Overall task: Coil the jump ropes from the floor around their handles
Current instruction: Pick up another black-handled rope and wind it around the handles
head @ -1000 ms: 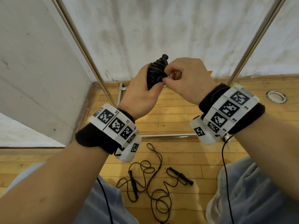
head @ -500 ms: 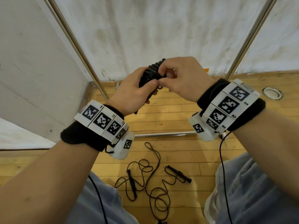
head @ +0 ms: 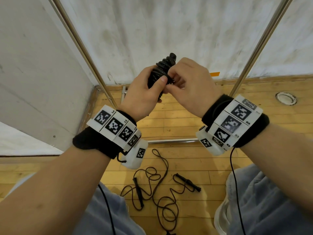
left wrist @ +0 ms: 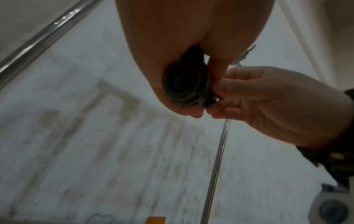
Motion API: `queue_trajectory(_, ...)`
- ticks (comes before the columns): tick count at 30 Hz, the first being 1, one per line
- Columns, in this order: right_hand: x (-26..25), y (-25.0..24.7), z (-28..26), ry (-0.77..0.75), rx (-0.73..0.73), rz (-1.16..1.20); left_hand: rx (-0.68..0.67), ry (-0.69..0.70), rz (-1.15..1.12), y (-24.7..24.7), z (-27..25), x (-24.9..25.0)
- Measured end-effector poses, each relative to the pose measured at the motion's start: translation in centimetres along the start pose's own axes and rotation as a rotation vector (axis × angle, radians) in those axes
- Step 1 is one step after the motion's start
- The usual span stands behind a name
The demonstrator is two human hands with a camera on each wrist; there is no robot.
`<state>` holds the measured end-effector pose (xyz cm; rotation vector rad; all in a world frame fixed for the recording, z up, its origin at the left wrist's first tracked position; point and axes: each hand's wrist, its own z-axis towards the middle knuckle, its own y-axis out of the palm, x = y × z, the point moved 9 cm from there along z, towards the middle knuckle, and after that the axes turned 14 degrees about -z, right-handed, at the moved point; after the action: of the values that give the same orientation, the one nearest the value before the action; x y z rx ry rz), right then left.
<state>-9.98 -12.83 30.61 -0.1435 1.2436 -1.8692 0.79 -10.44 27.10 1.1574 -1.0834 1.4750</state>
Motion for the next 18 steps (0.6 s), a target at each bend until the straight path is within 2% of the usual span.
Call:
queue_trajectory(3, -0.5, -0.3, 0.0, -0.036, 0.026, 0.020, 0.095, -0.058, -0.134, -0.4, -0.1, -0.2)
queue_trajectory(5, -1.0, -0.4, -0.1, -0.068, 0.045, 0.007, 0.162, -0.154, -0.196, -0.9, 0.1, -1.0)
queue_trajectory(8, -1.5, -0.5, -0.3, -0.078, 0.080, -0.021, 0.156, -0.277, -0.280, -0.4, 0.4, -2.1)
queue_trajectory(12, -1.2, -0.6, -0.1, -0.048, 0.131, -0.067, 0.167, -0.204, -0.251, -0.3, 0.5, -1.5)
queue_trajectory(16, -0.8, -0.1, -0.5, -0.050, 0.136, -0.023, 0.092, -0.215, -0.334, 0.2, 0.2, -1.8)
queue_trajectory(18, 0.3, 1.0, -0.3, 0.075, 0.051, 0.132, 0.085, -0.134, -0.229, -0.1, 0.1, -1.3)
